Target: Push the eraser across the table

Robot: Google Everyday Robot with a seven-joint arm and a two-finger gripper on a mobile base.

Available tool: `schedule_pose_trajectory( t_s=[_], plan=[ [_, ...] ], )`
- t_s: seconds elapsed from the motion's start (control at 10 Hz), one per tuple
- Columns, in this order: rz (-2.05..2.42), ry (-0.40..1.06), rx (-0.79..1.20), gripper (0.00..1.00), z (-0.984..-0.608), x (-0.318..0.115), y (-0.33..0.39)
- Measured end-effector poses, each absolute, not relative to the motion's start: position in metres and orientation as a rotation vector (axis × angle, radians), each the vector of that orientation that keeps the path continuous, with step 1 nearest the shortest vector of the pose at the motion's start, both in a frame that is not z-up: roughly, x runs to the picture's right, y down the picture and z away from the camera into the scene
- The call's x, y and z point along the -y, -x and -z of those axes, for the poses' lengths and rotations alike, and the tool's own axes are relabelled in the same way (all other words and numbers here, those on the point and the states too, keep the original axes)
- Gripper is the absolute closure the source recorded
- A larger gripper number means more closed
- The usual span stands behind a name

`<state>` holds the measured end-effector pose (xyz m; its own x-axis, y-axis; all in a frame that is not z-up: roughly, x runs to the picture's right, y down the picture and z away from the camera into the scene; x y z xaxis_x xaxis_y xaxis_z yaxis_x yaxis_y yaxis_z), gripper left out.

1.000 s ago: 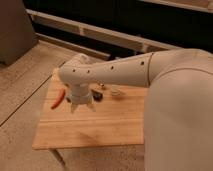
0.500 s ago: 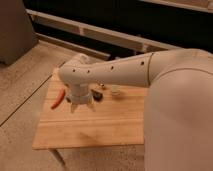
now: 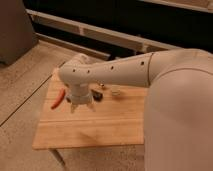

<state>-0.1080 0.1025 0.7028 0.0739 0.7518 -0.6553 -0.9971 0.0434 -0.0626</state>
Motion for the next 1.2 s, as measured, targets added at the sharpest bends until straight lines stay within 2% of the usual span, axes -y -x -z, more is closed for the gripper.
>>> schedule_pose_trajectory(
  t_s=[1.0, 1.2],
  plan=[
    [-1.436, 0.588, -0.52, 0.35, -0.702, -0.101, 0.108],
    [-1.474, 0.561, -0.506, 0.35, -0.703, -0.088, 0.105]
  ],
)
